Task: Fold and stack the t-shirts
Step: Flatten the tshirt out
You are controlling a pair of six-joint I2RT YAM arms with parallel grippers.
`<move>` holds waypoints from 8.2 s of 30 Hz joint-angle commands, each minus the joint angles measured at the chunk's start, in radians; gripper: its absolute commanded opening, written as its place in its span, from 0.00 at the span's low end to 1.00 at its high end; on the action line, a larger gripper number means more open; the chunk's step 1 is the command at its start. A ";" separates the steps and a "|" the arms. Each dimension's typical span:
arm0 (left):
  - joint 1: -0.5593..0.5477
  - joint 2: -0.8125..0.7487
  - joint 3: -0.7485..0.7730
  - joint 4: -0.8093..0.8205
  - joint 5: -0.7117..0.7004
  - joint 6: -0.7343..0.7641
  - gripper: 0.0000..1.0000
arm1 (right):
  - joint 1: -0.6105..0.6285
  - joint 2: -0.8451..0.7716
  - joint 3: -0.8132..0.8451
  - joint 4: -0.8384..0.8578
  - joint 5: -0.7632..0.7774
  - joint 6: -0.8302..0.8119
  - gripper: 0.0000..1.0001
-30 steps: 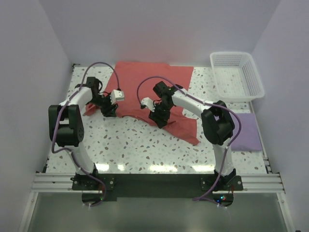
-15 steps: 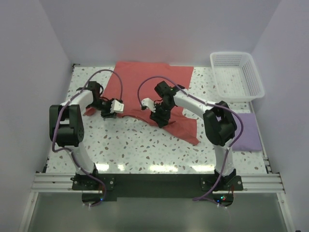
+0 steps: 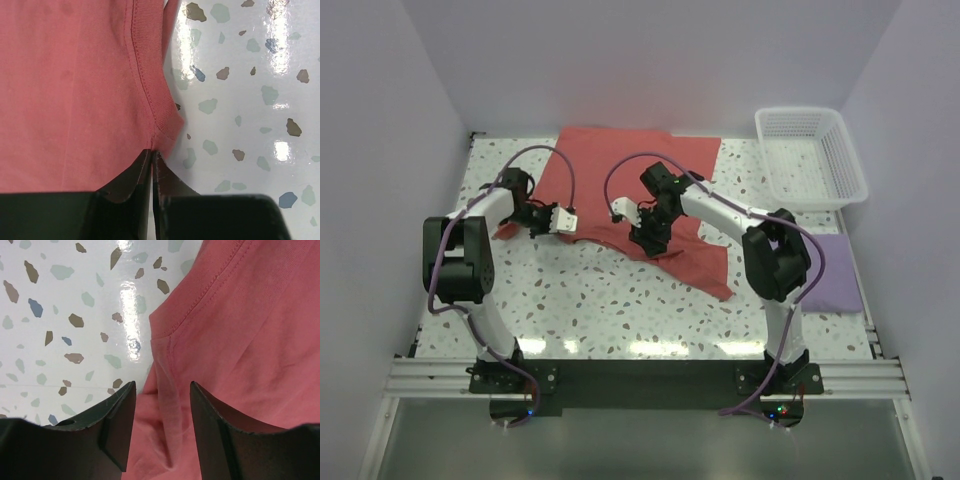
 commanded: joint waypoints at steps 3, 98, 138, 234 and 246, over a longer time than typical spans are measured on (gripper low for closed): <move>-0.007 -0.004 0.026 0.025 0.023 -0.019 0.09 | -0.003 0.040 0.025 0.050 0.016 -0.047 0.51; 0.223 0.427 0.713 0.122 -0.624 -1.241 0.00 | -0.009 -0.021 -0.149 -0.222 0.059 0.007 0.32; 0.123 0.662 0.965 -0.021 -0.649 -1.372 0.19 | 0.215 0.143 0.111 -0.290 -0.223 0.232 0.34; 0.304 -0.242 -0.046 -0.296 -0.241 -0.791 0.68 | -0.118 -0.049 -0.064 -0.215 0.219 0.347 0.37; 0.306 -0.166 -0.111 -0.212 -0.267 -0.818 0.64 | -0.060 -0.047 -0.357 -0.097 0.254 0.320 0.35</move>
